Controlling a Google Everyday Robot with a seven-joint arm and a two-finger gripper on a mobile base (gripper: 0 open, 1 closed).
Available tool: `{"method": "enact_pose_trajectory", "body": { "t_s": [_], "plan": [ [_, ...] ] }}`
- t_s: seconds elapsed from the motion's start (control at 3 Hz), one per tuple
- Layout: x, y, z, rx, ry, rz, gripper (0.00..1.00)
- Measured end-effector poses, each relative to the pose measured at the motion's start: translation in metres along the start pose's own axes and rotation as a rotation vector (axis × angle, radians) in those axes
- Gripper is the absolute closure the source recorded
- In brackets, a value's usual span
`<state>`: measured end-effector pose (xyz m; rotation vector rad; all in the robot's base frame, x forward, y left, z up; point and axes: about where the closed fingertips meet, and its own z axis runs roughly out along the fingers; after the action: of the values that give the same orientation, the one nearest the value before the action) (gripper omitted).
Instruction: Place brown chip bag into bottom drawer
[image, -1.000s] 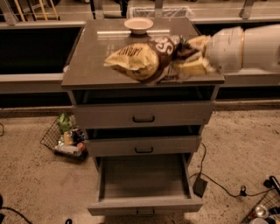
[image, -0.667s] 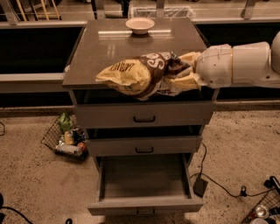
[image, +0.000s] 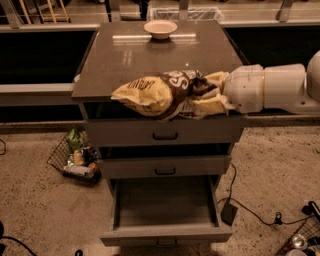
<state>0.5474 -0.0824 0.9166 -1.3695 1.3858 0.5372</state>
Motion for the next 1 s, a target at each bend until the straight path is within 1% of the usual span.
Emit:
{"method": "enact_pose_trajectory", "body": {
  "t_s": [0.33,0.67,1.0],
  "plan": [
    [0.031,0.029,-0.005,0.075,-0.017,0.125,1.00],
    [0.089,0.067,-0.015,0.157,0.034,0.291,1.00],
    [0.147,0.114,-0.006,0.163,0.068,0.445,1.00]
  ]
}}
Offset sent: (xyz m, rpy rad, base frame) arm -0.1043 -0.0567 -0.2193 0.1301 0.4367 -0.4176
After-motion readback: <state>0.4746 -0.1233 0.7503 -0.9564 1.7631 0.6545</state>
